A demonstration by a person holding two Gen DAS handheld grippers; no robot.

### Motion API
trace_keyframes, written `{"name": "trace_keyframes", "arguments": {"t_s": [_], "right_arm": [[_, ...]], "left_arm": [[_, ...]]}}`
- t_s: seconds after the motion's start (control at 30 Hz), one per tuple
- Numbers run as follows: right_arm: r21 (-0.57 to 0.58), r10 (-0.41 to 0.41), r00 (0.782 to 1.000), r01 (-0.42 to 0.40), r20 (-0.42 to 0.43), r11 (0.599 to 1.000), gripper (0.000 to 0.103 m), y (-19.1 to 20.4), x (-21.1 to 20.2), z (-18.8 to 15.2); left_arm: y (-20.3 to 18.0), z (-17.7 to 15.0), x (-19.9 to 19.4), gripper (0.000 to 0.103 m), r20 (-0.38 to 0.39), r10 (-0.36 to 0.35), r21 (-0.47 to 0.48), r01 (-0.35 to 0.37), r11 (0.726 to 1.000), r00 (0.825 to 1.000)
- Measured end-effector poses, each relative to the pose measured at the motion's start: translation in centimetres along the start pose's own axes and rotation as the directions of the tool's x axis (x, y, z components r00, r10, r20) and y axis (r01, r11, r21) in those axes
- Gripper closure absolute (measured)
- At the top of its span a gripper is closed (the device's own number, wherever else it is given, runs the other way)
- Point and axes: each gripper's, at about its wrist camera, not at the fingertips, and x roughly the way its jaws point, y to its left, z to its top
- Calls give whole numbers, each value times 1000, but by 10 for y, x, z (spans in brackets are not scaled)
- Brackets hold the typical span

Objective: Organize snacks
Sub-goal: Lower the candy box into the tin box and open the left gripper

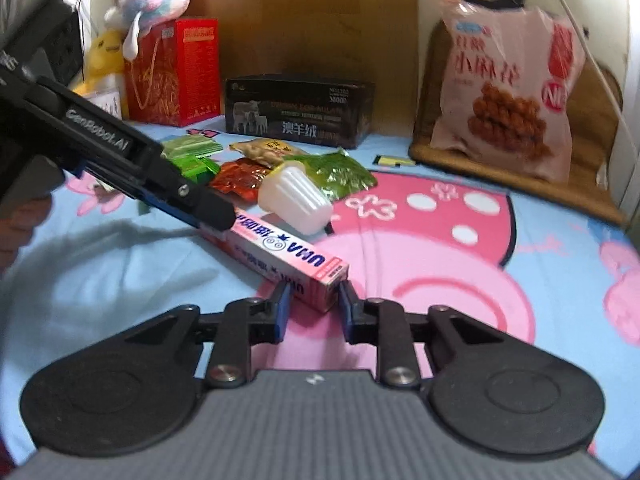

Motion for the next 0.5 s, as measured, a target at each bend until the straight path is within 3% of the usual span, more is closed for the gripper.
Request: {"name": "trace_keyframes", "arguments": {"t_s": [0.1,0.23,0.37,0.5], "right_arm": [[9,65,998,-66,21,998,75,-1,0,14],[-5,126,985,-126,120,992,75,-5,6,57],[-45,146,961,-139,234,989,75,-13,28,113],[-15,159,954,-160,252,987,75,-32,74,168]], "left_arm": [[7,5,-28,52,54,9,-19,-8,1000,998],[15,37,-63,52,160,30,-30,-25,999,987],[14,92,-75,51,271,121,-12,-123,992,955],[31,149,-61,48,307,195,-74,-181,981,932]]}}
